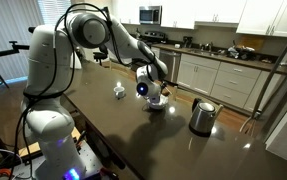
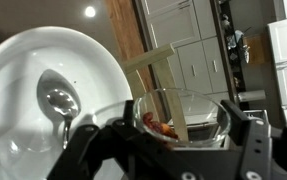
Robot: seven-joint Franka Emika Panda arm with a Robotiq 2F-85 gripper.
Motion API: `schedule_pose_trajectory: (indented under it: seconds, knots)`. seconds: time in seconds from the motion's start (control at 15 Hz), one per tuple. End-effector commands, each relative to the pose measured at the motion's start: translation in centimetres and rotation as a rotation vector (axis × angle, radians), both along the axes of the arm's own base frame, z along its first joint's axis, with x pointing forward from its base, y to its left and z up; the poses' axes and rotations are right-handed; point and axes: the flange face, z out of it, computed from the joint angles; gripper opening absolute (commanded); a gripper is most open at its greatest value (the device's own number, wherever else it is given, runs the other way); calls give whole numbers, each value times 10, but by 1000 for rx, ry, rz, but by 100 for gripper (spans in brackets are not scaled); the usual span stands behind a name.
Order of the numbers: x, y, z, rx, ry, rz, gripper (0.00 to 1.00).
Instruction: Pour the contents of the glass cup into the bowl
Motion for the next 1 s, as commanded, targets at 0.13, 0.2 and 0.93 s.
schedule_pose_trajectory:
  seconds: [0.13, 0.2, 0.93]
  knots:
    - [-13, 12, 12, -84, 21, 22, 59]
    - [-14, 14, 12, -101, 26, 29, 59]
    - [-32, 37, 14, -249, 42, 91, 59]
